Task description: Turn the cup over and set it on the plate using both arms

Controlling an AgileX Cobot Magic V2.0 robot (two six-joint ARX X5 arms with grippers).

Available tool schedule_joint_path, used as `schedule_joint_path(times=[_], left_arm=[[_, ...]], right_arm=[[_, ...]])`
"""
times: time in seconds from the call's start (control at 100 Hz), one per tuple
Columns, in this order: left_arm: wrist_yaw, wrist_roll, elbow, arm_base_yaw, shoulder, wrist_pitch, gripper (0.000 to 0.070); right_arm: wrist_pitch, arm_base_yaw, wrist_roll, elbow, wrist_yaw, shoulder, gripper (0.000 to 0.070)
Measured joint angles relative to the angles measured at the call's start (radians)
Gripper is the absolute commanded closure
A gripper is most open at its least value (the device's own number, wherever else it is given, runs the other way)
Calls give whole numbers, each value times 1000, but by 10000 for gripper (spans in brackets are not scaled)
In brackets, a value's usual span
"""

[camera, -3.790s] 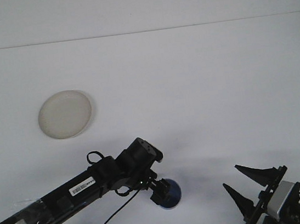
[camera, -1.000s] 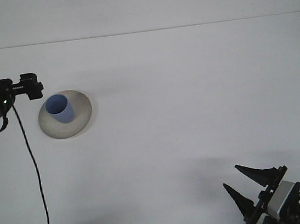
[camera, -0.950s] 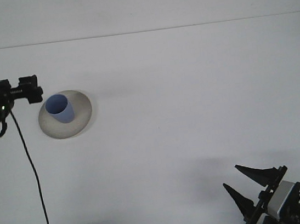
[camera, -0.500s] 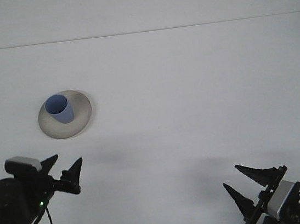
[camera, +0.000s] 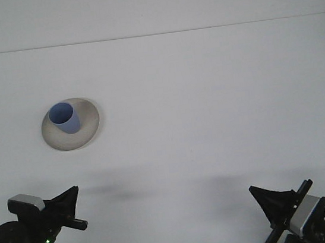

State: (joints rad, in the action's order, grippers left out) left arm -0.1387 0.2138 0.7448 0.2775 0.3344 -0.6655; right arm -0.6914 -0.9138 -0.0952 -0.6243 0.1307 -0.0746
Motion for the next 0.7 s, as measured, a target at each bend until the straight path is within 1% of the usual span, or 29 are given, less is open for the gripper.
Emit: schedule_joint_path(times=[0.7], left_arm=[[0, 6, 0, -5, -6, 21, 685]], right_arm=[[0, 0, 0, 0, 0, 0, 694]])
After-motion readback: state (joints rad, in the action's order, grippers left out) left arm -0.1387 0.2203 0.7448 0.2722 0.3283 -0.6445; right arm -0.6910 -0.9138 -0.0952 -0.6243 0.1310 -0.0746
